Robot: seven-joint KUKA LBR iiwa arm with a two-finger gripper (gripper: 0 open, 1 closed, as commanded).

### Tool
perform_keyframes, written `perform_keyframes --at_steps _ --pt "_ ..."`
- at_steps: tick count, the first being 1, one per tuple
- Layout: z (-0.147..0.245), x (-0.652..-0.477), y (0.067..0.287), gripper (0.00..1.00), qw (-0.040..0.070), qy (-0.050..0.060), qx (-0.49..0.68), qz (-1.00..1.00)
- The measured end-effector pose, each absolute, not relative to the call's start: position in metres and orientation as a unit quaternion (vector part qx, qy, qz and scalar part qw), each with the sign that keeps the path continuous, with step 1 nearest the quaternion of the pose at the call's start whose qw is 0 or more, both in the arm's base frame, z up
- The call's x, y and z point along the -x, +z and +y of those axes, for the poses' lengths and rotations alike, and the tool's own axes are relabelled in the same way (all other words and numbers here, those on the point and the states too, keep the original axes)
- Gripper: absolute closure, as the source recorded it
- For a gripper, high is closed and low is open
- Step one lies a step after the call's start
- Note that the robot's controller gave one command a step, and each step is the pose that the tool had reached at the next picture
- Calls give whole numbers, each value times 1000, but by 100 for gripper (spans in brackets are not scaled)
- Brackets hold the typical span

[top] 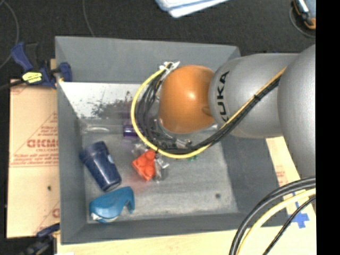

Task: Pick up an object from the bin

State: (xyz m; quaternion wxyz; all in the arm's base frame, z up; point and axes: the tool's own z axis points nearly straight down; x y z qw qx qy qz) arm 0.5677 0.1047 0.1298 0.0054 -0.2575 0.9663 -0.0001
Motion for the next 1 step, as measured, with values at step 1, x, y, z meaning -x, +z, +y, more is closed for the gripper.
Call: perform_keyframes --at_steps 1 --pt "105 -568 130 100 5 0 256 967"
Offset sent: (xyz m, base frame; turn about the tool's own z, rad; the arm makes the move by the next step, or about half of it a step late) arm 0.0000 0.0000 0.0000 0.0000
